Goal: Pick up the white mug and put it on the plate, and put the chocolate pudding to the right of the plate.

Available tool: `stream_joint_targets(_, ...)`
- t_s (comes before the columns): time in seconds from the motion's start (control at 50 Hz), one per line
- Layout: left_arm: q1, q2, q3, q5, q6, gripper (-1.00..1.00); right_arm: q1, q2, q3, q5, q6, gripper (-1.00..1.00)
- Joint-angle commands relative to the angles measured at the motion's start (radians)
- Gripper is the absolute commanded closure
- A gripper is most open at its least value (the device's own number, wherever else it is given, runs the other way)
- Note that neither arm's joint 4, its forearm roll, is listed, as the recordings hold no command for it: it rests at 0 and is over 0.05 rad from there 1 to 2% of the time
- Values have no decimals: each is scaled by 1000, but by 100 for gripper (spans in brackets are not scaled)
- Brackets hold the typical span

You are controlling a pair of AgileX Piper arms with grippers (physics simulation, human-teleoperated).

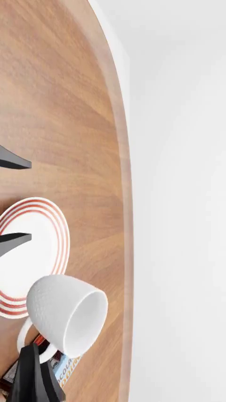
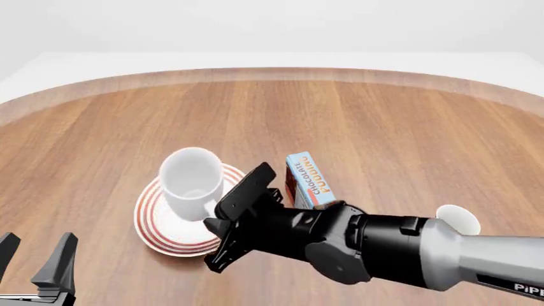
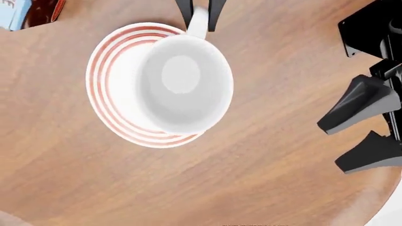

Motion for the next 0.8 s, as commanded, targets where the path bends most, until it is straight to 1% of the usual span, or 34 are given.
stream_joint_targets(0.02, 0, 0, 0, 0, 0, -100, -32, 34, -36, -5, 9, 100)
stream_joint_targets(0.46, 0, 0, 0, 0, 0, -100, -69, 109, -91, -29, 24, 100)
stream_joint_targets(0.8, 0, 0, 0, 0, 0, -100, -79, 165, -123, -50, 57, 100)
